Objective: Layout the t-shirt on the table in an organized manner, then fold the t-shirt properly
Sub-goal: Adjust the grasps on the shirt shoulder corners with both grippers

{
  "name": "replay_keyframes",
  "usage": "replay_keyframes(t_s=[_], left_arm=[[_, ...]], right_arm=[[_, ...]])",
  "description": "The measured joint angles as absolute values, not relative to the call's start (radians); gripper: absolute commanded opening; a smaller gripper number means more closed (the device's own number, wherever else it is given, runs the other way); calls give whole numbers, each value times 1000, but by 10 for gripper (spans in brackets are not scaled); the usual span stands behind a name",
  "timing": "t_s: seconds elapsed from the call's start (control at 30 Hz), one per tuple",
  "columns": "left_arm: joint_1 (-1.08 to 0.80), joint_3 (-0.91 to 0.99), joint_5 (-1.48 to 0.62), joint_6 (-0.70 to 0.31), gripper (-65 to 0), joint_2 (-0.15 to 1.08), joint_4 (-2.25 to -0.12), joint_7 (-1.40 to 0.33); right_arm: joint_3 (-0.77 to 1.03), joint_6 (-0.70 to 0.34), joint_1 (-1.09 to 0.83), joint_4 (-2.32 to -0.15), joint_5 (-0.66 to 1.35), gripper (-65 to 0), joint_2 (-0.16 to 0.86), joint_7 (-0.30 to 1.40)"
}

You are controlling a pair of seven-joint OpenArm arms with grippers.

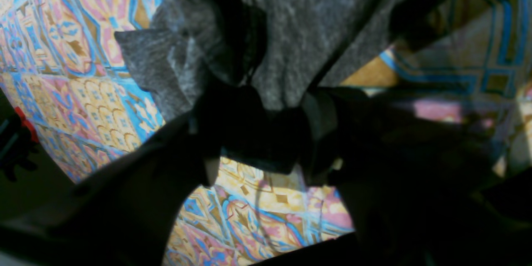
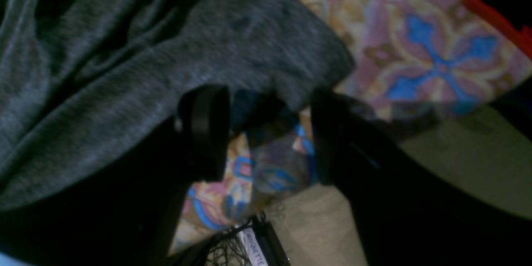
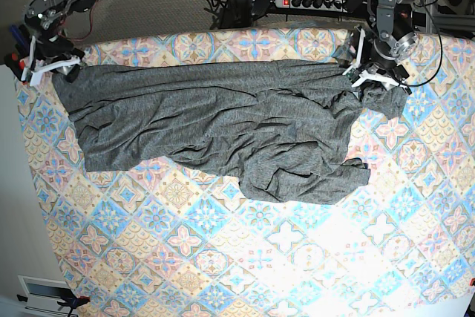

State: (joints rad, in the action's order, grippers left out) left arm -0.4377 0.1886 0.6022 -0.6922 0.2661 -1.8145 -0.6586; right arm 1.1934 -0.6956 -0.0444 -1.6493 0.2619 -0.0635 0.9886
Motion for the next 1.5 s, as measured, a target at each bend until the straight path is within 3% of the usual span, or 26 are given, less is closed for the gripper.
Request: replay_keyframes(t_s=[0.63,0.9,1.13,1.5], left_arm=[[-437,188,602,-692,-354,266,-1814,-659],[-438,188,602,-692,-354,266,-1814,-656],[-438,189,602,-690,-354,266,-1814,-658],[-437,189,602,-690,-355,266,-1813,-654]], right_arm=[[1193,-696,-39,-1644,263,-354,-46,987],[1198,-703,-33,-1484,308,-354,-30,929],[1192,-699,-30,-1476,315,-354,-30,924],[943,-699,-41,-1587,272,-355,-52,1002]])
